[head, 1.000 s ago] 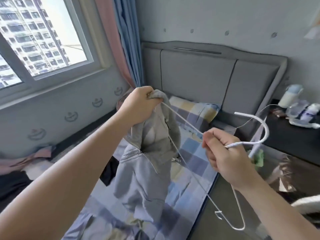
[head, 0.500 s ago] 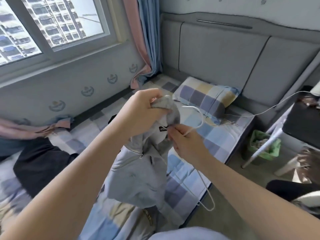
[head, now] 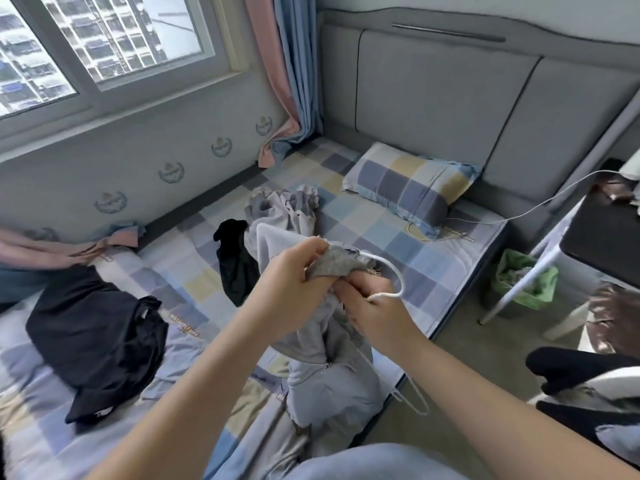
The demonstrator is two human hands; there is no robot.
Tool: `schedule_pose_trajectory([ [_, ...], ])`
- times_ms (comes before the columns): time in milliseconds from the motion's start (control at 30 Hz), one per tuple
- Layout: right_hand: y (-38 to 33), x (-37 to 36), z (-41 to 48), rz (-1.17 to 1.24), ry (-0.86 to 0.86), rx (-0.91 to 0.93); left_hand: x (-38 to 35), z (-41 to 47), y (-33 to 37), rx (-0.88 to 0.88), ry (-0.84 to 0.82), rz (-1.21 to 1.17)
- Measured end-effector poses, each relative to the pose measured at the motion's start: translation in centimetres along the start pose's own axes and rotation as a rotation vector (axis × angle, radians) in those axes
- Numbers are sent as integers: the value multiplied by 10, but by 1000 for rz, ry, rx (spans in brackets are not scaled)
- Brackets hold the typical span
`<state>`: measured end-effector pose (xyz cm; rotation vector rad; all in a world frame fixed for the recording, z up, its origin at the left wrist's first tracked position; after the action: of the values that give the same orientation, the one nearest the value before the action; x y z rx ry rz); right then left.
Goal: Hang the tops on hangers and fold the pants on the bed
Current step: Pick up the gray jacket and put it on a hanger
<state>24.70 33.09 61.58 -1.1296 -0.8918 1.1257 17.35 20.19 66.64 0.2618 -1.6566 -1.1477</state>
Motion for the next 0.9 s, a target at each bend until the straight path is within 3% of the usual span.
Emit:
schedule_pose_trajectory([
  [133, 2, 10, -3, -62, -12, -8, -5, 0, -5, -42, -60, -12],
  [300, -6, 30, -3, -136, -120, 63, -3, -3, -14, -238, 182, 491],
  [467, -8, 41, -1, -224, -136, 89, -5, 3, -18, -343, 47, 335],
  [600, -14, 64, 4, -436, -140, 151, -1, 4, -35, -177, 89, 150],
  [700, -9, 89, 1, -595, -124, 100, 12, 3, -46, -101, 123, 46],
  [900, -19, 79, 6, -615, -138, 141, 1, -3, -35, -62, 128, -46],
])
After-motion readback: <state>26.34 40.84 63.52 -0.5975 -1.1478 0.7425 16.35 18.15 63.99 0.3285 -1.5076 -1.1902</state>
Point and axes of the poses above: each hand's wrist, its own z-axis towards the middle knuckle, its own x-axis out of the back of the hand, y = z × x, the point moved 2 cm from there along z, towards the middle knuckle, and after that the axes turned 8 degrees about x, right-handed, at the moved point
